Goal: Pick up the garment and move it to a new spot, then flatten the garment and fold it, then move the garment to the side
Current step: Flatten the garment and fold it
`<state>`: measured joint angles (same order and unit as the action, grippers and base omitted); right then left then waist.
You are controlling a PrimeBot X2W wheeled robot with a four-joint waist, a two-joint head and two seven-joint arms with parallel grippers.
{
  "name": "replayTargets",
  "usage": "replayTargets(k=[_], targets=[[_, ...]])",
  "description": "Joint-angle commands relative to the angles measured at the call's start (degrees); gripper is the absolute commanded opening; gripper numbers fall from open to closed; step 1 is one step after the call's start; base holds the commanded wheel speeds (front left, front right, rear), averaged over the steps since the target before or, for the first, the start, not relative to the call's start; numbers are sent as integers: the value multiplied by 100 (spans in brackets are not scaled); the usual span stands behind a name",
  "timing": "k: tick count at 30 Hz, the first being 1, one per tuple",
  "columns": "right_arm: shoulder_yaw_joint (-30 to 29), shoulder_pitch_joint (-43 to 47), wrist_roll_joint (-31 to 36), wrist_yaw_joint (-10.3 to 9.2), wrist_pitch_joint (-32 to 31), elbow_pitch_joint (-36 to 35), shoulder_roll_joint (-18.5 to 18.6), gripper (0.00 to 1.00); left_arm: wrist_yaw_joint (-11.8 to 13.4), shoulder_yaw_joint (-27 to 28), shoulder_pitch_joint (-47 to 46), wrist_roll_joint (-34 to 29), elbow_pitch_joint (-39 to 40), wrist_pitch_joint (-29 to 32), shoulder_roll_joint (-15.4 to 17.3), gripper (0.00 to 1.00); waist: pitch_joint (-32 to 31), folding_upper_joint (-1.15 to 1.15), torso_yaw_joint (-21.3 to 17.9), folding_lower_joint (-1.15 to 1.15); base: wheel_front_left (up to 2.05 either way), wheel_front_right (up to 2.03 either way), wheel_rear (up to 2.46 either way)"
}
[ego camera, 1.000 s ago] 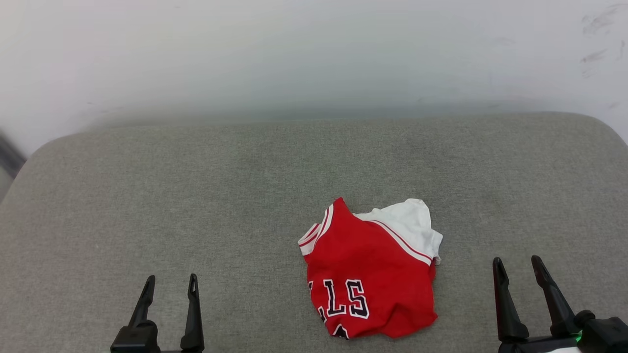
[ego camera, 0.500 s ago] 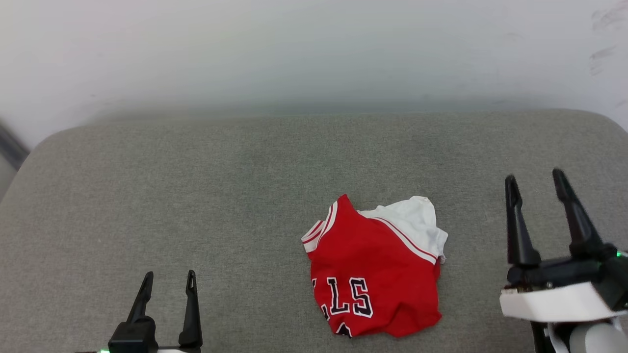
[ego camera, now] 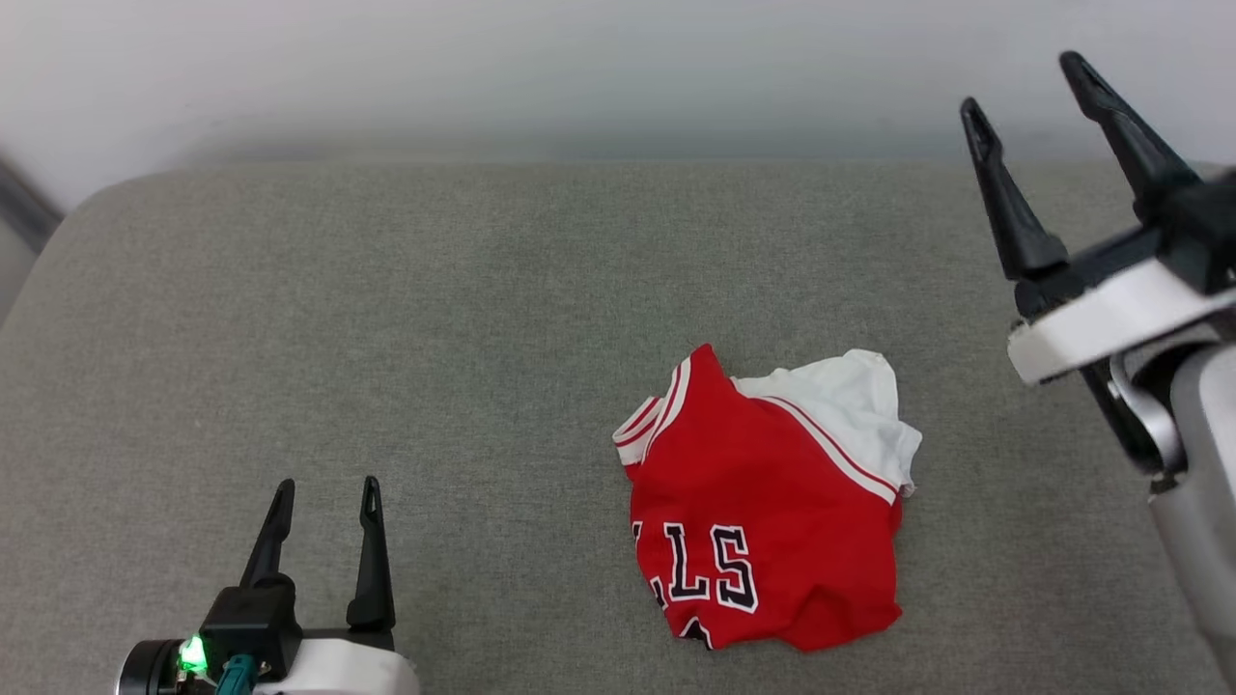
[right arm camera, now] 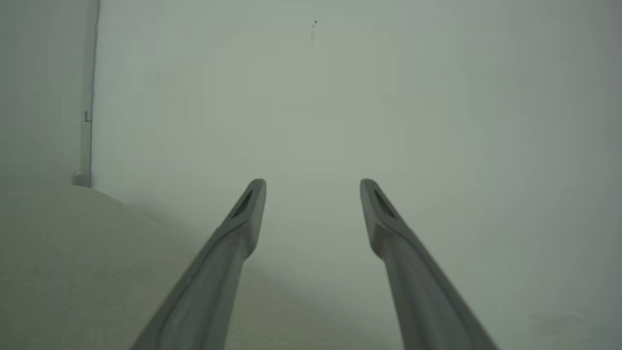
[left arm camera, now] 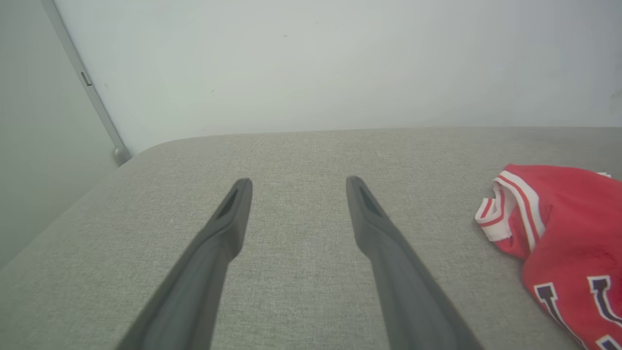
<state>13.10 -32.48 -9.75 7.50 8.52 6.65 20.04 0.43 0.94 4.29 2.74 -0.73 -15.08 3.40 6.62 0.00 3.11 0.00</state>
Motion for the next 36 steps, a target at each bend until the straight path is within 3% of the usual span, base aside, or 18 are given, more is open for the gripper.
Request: replayTargets(k=[1,4,5,13,16,20,30,31,32,33,36], targets=[[261,-284,-248,-2,-362,170,147,100,-23,24,-96,12,14,-13,-11,100,130,0,26,0,0,0,0],[1027,-915,-1019,-2,-1626,586,607,100,-38,2,-211,29,28,-13,-24,100,321,0,64,0,0,0,0],[1763,-1433,-1855,-3,-2944,837,1057,100,-62,-40,-349,52,32,-13,-33,100,524,0,124,0,0,0,0],[3411,-2423,-3517,-3,-5651,847,1897,100,-86,-179,-804,133,97,-13,-51,100,1148,0,350,0,0,0,0],[3853,-2676,-3787,-3,-6255,889,1932,100,-26,-289,-941,213,146,-13,-52,100,1362,0,440,0,0,0,0],[4115,-2943,-3974,-3,-6608,1182,1793,100,72,-455,-1084,316,217,-13,-53,100,1617,0,555,0,0,0,0],[4914,-2562,-4187,-1,-6623,1749,1660,100,200,-732,-1304,480,253,-13,-53,100,1934,0,832,0,0,0,0],[5000,-2557,-4164,-2,-6556,1720,1675,60,207,-727,-1298,482,249,-13,-53,100,1920,0,827,0,0,0,0],[5052,-2592,-4134,-2,-6450,1695,1702,9,216,-721,-1284,479,237,-13,-53,100,1893,0,817,0,0,0,0],[5064,-2622,-4150,-2,-6351,1685,1729,0,219,-714,-1257,478,212,-13,-52,100,1844,0,805,0,0,0,0],[4873,-2786,-4275,-2,-5895,1645,1820,0,248,-711,-1153,462,161,-13,-53,100,1636,0,757,0,0,0,0]])
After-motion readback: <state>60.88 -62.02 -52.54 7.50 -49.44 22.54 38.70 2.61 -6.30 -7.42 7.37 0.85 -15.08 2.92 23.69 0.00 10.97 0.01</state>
